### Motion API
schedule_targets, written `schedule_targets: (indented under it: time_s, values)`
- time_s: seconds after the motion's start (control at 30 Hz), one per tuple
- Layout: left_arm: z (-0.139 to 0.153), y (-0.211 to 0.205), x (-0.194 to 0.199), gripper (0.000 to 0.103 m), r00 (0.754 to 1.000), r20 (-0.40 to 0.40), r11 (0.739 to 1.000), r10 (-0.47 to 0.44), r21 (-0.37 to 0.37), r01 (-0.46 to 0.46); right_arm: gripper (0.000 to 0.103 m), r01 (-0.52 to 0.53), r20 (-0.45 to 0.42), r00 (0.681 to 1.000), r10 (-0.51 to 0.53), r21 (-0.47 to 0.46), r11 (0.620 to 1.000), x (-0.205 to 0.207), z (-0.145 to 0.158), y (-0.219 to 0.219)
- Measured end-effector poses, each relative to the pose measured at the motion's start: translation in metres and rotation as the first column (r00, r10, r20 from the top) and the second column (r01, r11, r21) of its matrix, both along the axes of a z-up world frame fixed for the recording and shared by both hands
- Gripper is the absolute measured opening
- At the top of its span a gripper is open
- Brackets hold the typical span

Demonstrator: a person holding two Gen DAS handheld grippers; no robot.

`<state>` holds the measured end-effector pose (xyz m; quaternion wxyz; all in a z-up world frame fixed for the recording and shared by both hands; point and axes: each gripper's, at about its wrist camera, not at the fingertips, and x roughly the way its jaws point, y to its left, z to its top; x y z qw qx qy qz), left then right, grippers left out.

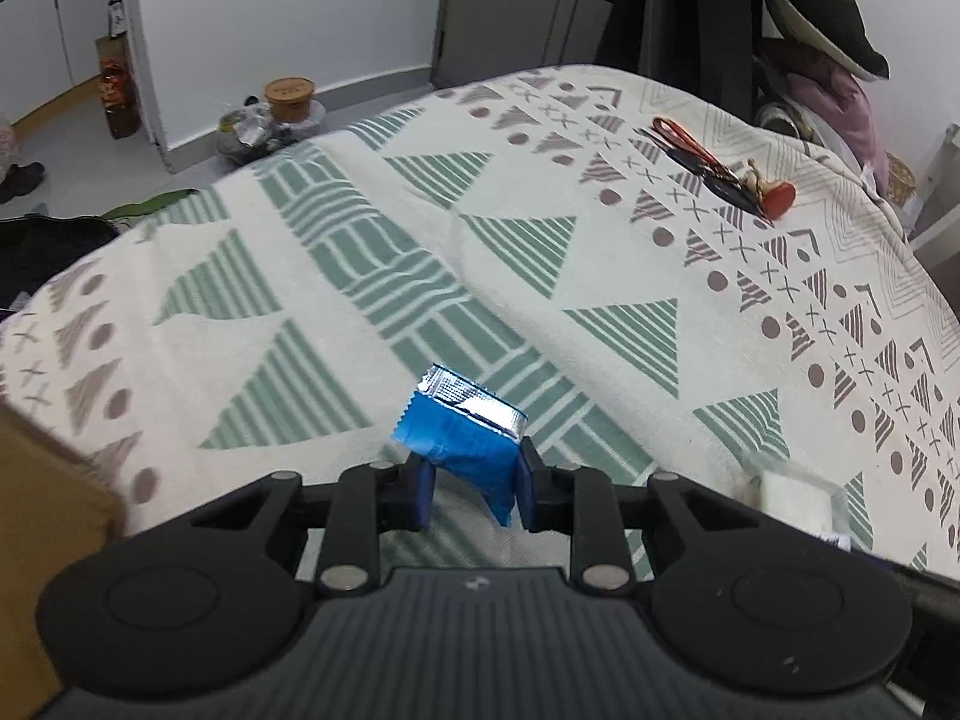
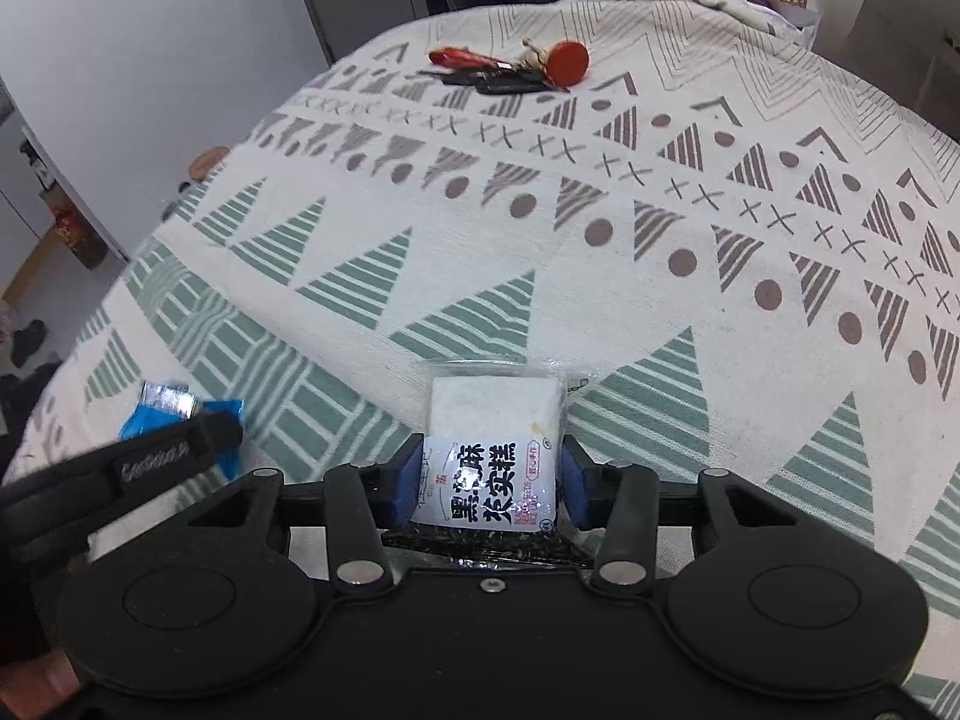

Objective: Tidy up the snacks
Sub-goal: 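Grasp the blue wrapped candy with the left tool while the right grasps the white printed pack, then carry the blue candy and white pack over the cardboard box with both tools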

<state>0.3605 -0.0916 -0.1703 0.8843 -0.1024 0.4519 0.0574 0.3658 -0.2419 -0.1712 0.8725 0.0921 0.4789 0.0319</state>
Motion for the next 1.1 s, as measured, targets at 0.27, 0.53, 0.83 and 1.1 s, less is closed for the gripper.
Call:
schedule_targets:
  time_s: [0.27, 0.53, 0.83, 1.1]
  values:
    - [0.034, 0.015, -0.032, 0.026, 0.998, 0.039, 0.999, 0.039, 0.016, -0.04, 0.045, -0.03, 0.06, 0.998, 0.028, 0.037, 0.999, -0.013, 0.026, 0.003]
    - [0.065, 0.032, -0.066, 0.026, 0.993, 0.079, 0.996, 0.088, 0.027, -0.09, 0.044, -0.092, 0.125, 0.989, 0.083, 0.064, 0.994, -0.033, 0.052, 0.014]
    - [0.095, 0.047, -0.101, 0.026, 0.984, 0.125, 0.99, 0.124, 0.051, -0.131, 0.044, -0.155, 0.195, 0.971, 0.139, 0.07, 0.985, -0.056, 0.077, 0.026]
    - [0.112, 0.062, -0.128, 0.026, 0.974, 0.155, 0.983, 0.164, 0.056, -0.175, 0.044, -0.205, 0.234, 0.956, 0.177, 0.1, 0.974, -0.075, 0.093, 0.038]
